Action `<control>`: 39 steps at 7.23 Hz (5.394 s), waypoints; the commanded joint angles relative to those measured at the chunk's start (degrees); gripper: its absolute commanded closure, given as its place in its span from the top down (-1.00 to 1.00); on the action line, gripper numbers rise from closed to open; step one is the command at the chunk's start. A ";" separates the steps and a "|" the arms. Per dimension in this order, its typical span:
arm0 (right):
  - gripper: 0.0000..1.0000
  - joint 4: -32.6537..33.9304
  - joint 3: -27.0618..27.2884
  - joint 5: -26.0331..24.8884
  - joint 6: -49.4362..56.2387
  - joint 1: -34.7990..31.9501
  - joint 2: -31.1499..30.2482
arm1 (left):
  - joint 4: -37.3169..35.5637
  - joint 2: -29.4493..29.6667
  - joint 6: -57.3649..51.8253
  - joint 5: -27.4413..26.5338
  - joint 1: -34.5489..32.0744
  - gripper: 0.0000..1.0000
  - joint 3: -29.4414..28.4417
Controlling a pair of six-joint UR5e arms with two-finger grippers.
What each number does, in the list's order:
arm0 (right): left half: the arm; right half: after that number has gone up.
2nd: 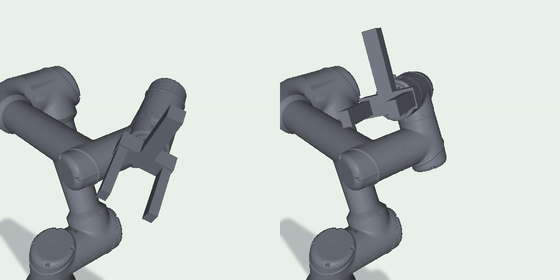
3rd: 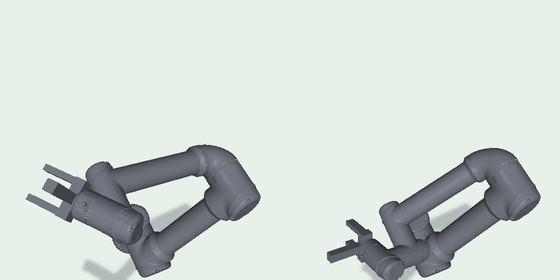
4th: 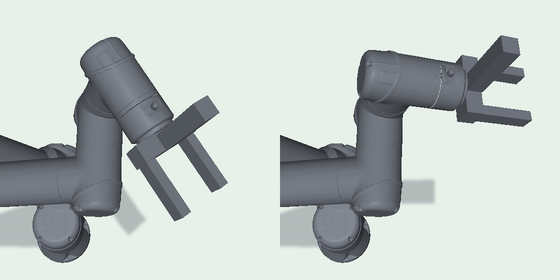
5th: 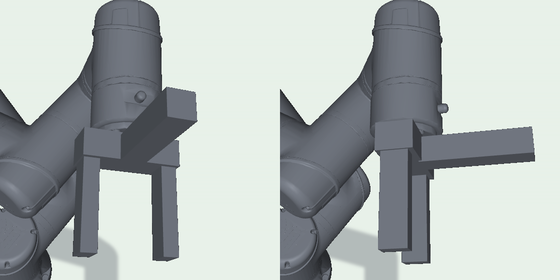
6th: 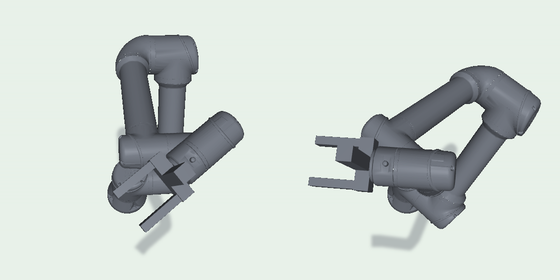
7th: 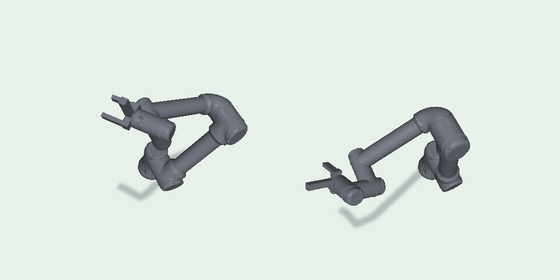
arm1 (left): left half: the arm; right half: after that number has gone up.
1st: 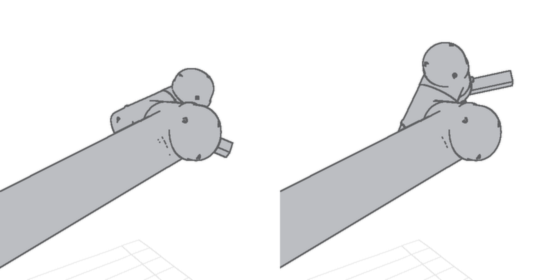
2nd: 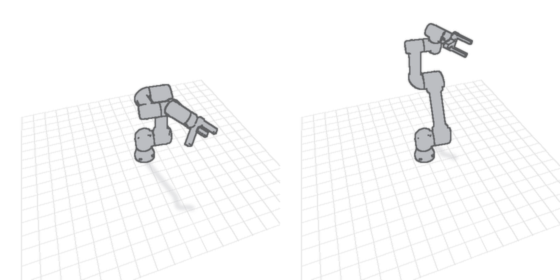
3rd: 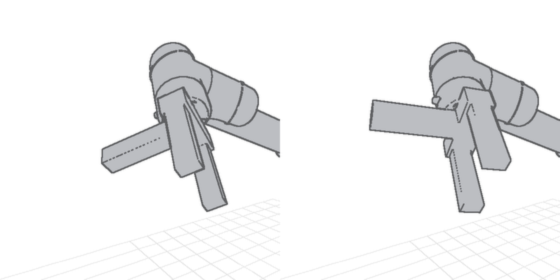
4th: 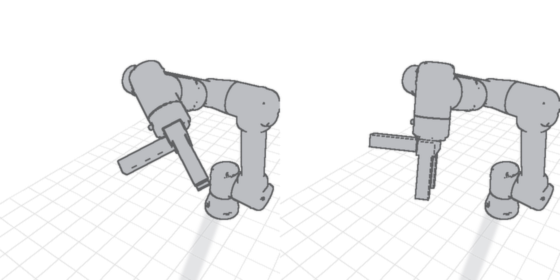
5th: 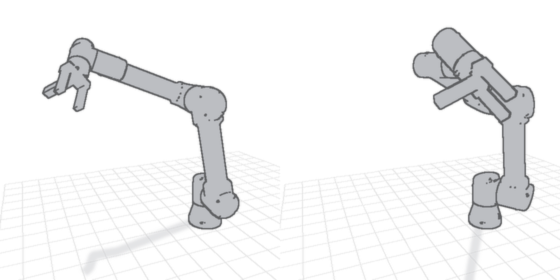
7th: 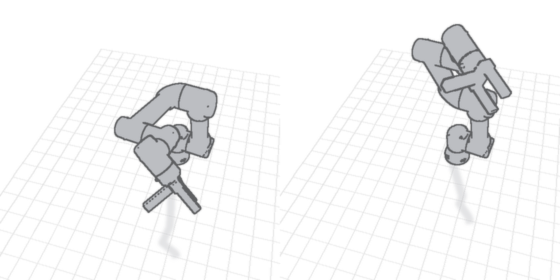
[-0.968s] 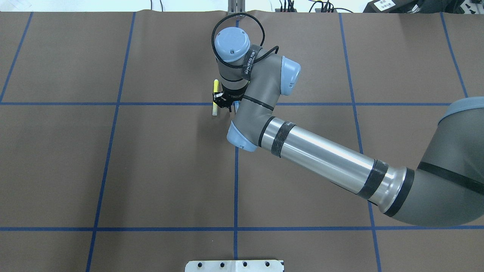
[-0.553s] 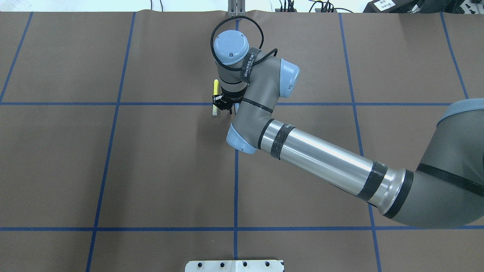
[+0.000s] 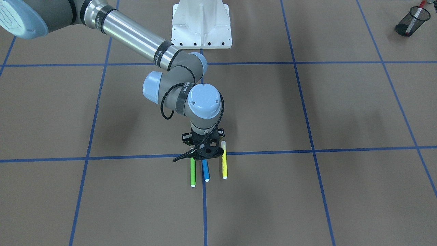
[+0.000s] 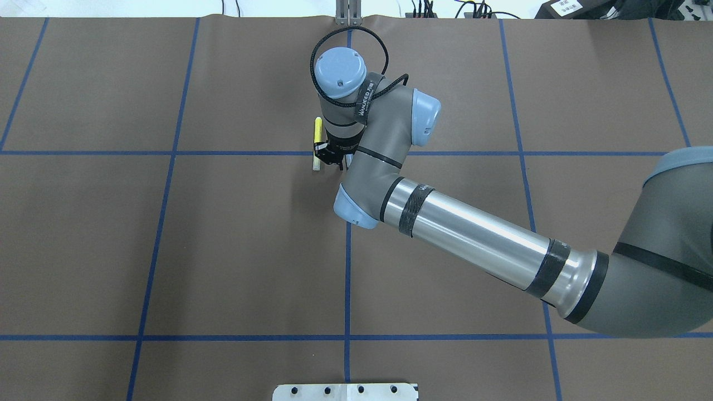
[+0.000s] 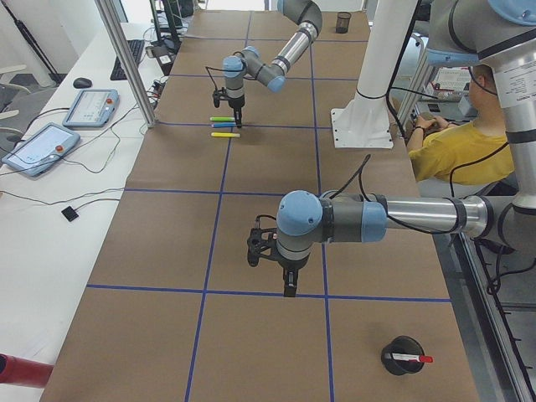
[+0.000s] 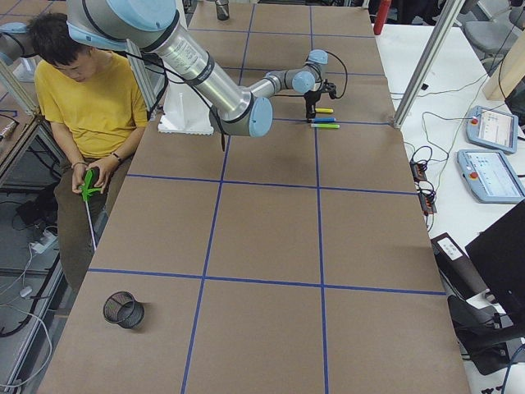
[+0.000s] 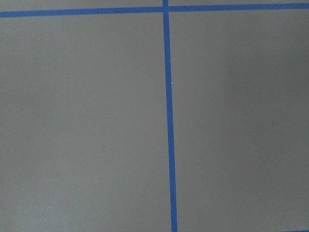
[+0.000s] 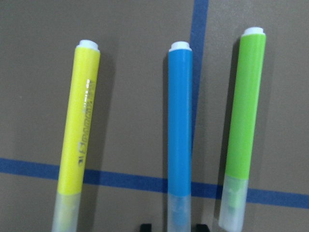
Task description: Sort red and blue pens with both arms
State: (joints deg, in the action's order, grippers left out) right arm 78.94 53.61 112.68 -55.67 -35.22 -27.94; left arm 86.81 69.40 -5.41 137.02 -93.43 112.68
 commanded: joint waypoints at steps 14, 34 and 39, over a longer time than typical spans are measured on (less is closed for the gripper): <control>-1.00 32.00 43.80 9.66 19.75 -10.47 -18.09 | 3.78 7.94 6.64 -0.26 0.09 1.00 -7.89; -1.00 53.01 70.96 -10.91 99.09 -37.38 -105.48 | 11.19 6.18 6.29 -0.09 1.06 1.00 -8.17; -1.00 42.88 61.45 -3.61 98.82 -37.29 -106.00 | 13.30 5.13 6.29 -0.09 1.32 1.00 -7.82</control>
State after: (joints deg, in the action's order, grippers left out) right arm 122.25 116.03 107.95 43.17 -72.54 -133.92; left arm 99.99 74.61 0.88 136.93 -92.18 104.74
